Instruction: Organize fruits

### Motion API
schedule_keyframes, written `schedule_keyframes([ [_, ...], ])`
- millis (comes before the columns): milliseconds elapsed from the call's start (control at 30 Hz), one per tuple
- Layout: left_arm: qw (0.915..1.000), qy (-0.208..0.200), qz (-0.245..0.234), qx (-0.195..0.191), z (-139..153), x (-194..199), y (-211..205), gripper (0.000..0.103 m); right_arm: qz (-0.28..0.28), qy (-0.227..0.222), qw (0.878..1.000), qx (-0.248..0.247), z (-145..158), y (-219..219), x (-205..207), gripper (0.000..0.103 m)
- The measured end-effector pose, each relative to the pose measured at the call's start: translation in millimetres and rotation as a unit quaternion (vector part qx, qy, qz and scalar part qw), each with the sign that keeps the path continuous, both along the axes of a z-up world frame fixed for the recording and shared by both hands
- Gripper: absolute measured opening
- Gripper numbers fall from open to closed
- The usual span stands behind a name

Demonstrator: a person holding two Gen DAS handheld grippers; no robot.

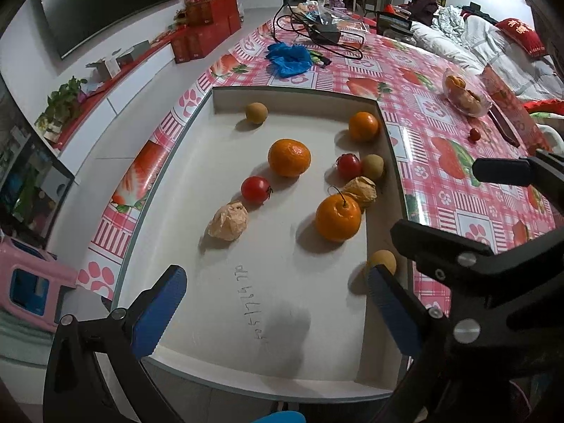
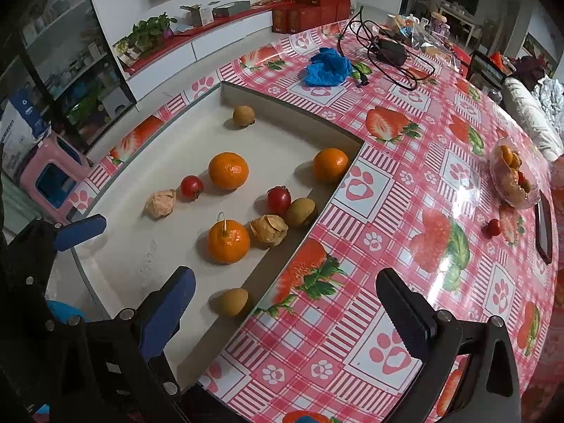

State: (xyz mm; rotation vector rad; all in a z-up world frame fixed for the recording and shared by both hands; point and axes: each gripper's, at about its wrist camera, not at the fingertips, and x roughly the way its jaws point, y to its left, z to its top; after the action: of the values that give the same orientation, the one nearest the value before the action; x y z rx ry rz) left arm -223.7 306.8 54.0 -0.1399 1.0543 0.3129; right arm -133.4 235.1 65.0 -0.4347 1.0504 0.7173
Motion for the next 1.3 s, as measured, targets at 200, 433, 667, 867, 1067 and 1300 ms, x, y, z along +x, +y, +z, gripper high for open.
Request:
schedule_keyframes([
  [200, 1.0000, -0.001, 0.000, 0.000, 2, -4, -2, 0.103, 0.005, -0.004, 1.000, -0.002, 2, -1, -5, 0.103],
  [433, 1.0000, -0.006, -0.001, 0.007, 7, -9, -6, 0.103, 0.005, -0.008, 1.000, -0.004, 4, -2, -9, 0.103],
  [667, 0.9999, -0.007, -0.001, 0.011, 9, -10, -8, 0.103, 0.007, -0.015, 1.000, -0.009, 6, -3, -13, 0.103],
  [867, 0.9999, -0.007, 0.000, 0.011, 9, -12, -8, 0.103, 0.007, -0.016, 1.000, -0.010, 6, -3, -13, 0.103],
  [1067, 0.9999, -0.004, 0.000, 0.011, 8, -15, -7, 0.103, 0.007, -0.018, 1.000, -0.014, 5, -5, -15, 0.103],
  [1300, 0.9999, -0.004, -0.005, 0.014, 6, -15, -10, 0.103, 0.007, -0.017, 1.000, -0.013, 4, -5, -15, 0.103],
])
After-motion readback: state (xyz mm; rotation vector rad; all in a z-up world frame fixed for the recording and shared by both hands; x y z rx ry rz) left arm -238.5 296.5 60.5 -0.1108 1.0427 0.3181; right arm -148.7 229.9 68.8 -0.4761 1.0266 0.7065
